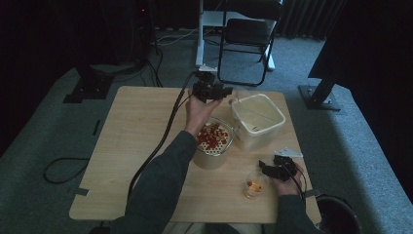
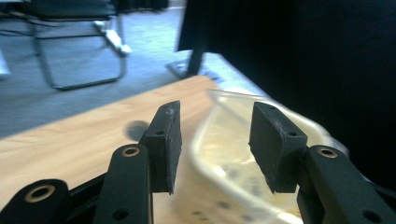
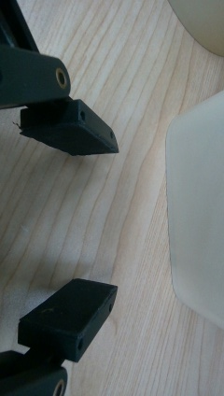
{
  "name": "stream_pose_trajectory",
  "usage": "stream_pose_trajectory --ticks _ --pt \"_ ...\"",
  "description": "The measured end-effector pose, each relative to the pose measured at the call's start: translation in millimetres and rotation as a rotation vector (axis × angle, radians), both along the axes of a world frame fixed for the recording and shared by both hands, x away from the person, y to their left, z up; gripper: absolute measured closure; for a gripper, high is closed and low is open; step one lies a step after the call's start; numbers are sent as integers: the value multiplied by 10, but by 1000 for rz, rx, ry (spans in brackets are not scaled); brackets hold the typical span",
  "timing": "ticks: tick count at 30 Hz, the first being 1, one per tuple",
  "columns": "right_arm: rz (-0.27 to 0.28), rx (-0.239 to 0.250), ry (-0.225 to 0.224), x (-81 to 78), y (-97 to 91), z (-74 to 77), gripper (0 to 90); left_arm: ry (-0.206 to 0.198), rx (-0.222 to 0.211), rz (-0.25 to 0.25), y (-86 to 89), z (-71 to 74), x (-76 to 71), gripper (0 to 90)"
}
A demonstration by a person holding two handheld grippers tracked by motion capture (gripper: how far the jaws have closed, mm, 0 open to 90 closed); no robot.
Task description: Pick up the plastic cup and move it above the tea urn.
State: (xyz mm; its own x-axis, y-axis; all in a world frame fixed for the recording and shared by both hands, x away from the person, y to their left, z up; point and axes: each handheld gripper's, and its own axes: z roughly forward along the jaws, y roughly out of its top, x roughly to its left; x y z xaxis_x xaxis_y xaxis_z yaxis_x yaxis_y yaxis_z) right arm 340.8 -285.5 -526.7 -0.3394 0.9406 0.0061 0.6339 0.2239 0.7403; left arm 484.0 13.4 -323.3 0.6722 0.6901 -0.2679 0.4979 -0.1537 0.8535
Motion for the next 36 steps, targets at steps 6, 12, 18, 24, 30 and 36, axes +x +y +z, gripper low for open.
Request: stream_pose_trajectory --ticks 6,12,18,24,30,36 --pt "-2 0 0 -1 1 0 266 34 -27 -27 -183 -42 -7 540" --pt "-2 0 0 -1 1 0 265 47 12 -19 -373 -90 -1 552" --pt "-2 -1 0 -1 1 0 264 39 36 31 -455 -101 -26 705" --pt "-2 0 0 -1 1 0 264 5 56 77 -413 -30 -42 894" --pt "-3 0 0 -1 2 0 264 -7 59 74 -392 -15 -74 881" --pt "-3 0 -1 -1 2 -1 264 -37 73 33 -408 55 -233 688"
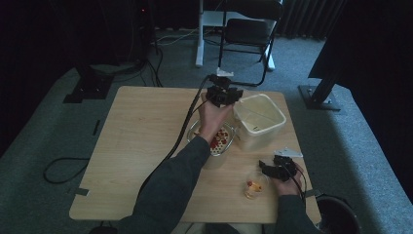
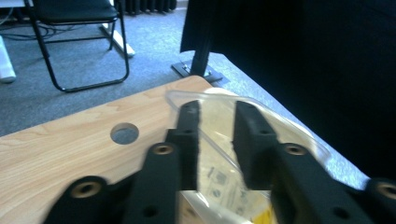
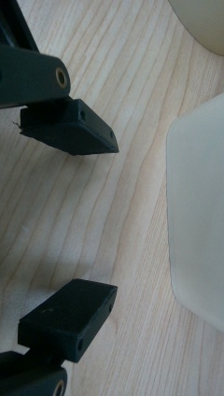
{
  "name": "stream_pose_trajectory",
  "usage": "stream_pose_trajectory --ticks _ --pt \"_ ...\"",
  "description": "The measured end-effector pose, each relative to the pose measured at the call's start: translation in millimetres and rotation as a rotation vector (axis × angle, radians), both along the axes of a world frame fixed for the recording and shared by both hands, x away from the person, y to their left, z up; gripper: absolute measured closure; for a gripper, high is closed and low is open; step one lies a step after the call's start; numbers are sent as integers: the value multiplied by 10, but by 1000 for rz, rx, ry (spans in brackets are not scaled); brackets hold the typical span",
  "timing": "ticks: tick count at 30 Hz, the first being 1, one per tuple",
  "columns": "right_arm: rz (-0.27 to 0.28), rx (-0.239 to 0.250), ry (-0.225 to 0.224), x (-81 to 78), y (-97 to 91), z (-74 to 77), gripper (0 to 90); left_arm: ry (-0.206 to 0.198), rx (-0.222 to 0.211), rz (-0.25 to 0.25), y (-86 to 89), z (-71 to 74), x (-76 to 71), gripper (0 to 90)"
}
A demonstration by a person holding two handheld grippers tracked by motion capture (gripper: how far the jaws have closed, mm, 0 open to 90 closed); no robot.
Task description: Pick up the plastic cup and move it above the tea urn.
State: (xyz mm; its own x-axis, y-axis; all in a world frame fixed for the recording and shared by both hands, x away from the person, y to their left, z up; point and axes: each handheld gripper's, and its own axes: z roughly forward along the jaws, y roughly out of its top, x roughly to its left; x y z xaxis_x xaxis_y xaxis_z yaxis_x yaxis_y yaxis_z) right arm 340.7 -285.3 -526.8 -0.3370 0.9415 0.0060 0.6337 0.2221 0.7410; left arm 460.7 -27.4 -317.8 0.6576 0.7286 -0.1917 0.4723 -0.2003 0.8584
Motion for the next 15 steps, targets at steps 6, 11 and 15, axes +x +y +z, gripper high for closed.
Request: stream_pose_trajectory --ticks 6,11,15 --pt "-1 -1 1 -2 0 1 263 -16 105 3 -149 -31 -180 508" --pt "-2 -1 1 -3 1 1 263 -8 135 58 -143 -86 -152 539" --pt "-2 -1 2 -3 0 1 263 -10 144 91 -101 -82 -111 702"
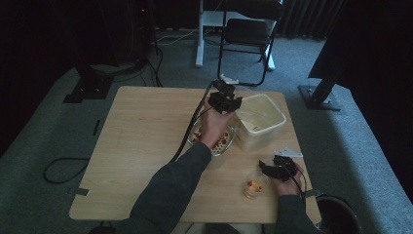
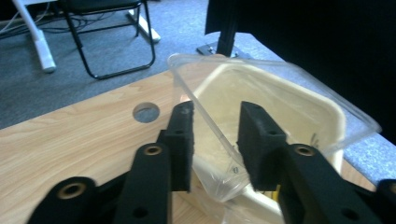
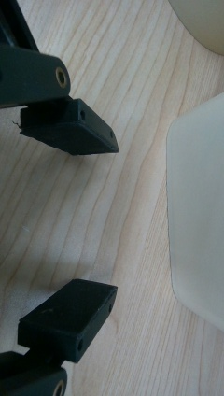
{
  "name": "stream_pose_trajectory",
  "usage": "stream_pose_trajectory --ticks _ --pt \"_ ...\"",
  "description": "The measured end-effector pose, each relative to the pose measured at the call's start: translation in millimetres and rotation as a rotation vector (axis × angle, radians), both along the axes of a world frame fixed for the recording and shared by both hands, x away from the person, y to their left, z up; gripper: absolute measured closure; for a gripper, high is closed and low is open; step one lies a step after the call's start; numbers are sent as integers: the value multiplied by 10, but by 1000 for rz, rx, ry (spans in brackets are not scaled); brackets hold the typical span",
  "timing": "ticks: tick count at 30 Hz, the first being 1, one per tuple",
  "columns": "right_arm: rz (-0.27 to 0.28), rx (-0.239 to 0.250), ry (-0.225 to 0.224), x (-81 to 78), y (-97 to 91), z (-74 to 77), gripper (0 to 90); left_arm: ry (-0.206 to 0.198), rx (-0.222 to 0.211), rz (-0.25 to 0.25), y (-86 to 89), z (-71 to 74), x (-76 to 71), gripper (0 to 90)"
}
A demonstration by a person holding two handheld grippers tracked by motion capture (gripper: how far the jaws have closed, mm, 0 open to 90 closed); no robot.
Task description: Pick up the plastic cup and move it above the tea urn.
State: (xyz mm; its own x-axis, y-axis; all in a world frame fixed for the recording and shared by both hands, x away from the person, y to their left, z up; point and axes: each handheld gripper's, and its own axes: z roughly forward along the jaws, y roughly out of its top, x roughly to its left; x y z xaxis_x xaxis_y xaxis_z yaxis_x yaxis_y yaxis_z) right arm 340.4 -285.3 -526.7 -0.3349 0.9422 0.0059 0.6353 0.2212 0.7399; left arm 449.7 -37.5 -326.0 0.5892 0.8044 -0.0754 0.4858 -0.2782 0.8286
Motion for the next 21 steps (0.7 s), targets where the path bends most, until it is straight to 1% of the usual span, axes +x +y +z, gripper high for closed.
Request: stream_pose_trajectory --ticks 4,9,11,16,21 --pt "0 0 -1 0 0 0 262 -2 15 24 28 0 40 802" --pt "-1 0 0 0 0 0 261 -16 20 66 85 20 79 854" --pt "-1 0 0 0 0 0 261 -25 8 89 122 45 91 862" --pt "-1 -1 -1 0 0 0 261 -53 -25 125 182 122 104 871" --pt "-1 0 0 0 0 0 261 -92 -56 132 170 214 70 874"
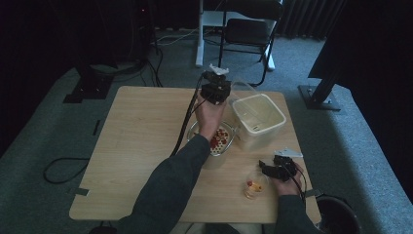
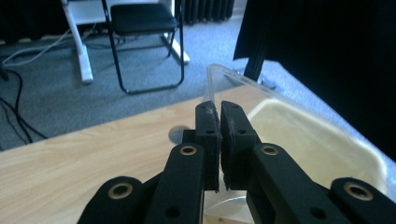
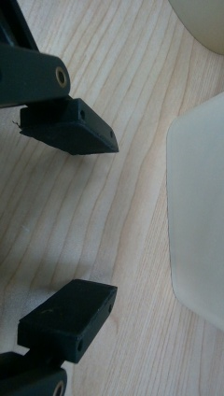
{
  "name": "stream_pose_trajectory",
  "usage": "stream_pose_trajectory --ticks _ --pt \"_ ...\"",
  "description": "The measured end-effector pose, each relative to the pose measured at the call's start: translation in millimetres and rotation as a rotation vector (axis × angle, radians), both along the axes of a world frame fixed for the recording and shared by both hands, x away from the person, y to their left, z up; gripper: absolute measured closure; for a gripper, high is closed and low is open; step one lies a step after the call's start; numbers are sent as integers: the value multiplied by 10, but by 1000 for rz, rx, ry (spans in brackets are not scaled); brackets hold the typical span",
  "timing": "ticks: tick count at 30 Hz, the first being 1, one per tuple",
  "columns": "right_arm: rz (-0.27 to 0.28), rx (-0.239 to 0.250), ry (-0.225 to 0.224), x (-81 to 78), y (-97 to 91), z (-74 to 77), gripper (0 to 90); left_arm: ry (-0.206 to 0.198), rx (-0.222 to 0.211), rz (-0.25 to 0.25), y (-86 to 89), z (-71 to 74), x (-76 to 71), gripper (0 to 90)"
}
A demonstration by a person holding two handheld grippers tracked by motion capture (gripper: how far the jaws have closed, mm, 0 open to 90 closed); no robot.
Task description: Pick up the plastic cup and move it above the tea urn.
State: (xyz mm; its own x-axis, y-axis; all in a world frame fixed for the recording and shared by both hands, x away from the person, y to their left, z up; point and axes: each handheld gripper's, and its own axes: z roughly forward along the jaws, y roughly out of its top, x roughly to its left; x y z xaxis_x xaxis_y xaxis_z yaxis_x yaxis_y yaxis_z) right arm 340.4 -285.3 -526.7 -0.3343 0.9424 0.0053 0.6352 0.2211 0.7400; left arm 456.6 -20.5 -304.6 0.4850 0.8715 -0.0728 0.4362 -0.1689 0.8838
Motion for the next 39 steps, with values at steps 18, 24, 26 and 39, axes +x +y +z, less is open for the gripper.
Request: stream_pose_trajectory --ticks 18,24,26,39 --pt "0 -1 2 -2 -1 1 260 34 -39 -172 -140 -37 -5 676" --pt "0 1 1 -2 0 0 260 53 -13 -162 -233 -141 36 631" --pt "0 1 1 -2 0 0 260 45 7 -128 -262 -141 62 661" --pt "-1 1 1 -3 -1 0 259 76 13 -50 -289 -185 162 877"
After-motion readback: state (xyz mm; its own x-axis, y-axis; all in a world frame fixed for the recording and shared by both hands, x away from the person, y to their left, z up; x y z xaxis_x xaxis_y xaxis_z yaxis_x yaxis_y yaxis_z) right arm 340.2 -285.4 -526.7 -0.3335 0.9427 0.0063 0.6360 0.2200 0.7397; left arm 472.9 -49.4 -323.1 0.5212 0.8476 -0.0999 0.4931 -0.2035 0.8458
